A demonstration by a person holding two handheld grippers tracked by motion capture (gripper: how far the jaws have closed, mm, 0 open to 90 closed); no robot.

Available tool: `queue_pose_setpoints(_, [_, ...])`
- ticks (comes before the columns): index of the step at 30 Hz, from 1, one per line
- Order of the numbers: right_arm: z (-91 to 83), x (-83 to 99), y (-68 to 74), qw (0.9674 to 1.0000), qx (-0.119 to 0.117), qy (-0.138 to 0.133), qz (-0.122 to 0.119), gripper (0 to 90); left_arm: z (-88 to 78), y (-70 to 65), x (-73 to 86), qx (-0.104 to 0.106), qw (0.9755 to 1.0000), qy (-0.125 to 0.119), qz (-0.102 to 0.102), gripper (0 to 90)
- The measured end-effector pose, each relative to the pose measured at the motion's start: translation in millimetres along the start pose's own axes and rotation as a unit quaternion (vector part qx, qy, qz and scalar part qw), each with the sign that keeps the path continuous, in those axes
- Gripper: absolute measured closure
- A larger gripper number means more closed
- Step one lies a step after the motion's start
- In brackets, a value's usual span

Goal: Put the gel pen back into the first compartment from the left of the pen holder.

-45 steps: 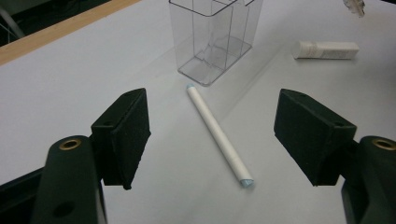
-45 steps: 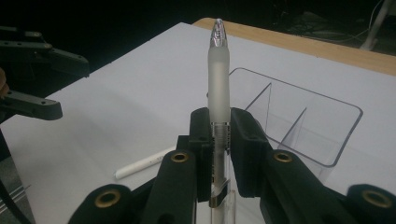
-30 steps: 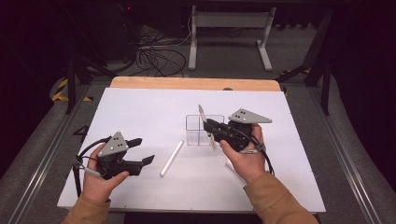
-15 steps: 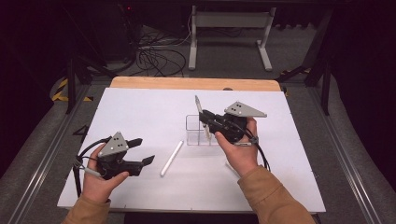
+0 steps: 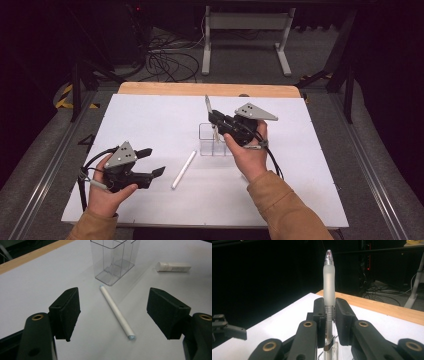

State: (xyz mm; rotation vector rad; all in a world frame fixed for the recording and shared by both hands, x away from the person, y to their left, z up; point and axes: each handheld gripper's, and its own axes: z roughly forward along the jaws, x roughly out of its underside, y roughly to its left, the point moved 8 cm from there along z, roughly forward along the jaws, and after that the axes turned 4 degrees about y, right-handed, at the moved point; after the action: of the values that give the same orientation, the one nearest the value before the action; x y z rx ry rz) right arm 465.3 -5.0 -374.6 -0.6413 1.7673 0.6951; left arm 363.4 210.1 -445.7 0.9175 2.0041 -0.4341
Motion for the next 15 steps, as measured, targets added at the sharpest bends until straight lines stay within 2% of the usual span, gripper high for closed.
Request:
queue_pose_setpoints(4, [7.9, -1.3, -1.1, 1.0, 0.002, -0.005, 0.004, 79.9, 0.3, -0.2, 0.4, 0.0, 1.0, 0.002, 0.001, 27.6])
queue_pose_setpoints(15, [25.7, -2.7, -2.2, 0.9998, 0.012, -0.012, -0.01, 80.0, -0.8, 0.4, 0.3, 0.0, 1.0, 0.0, 0.001, 27.6])
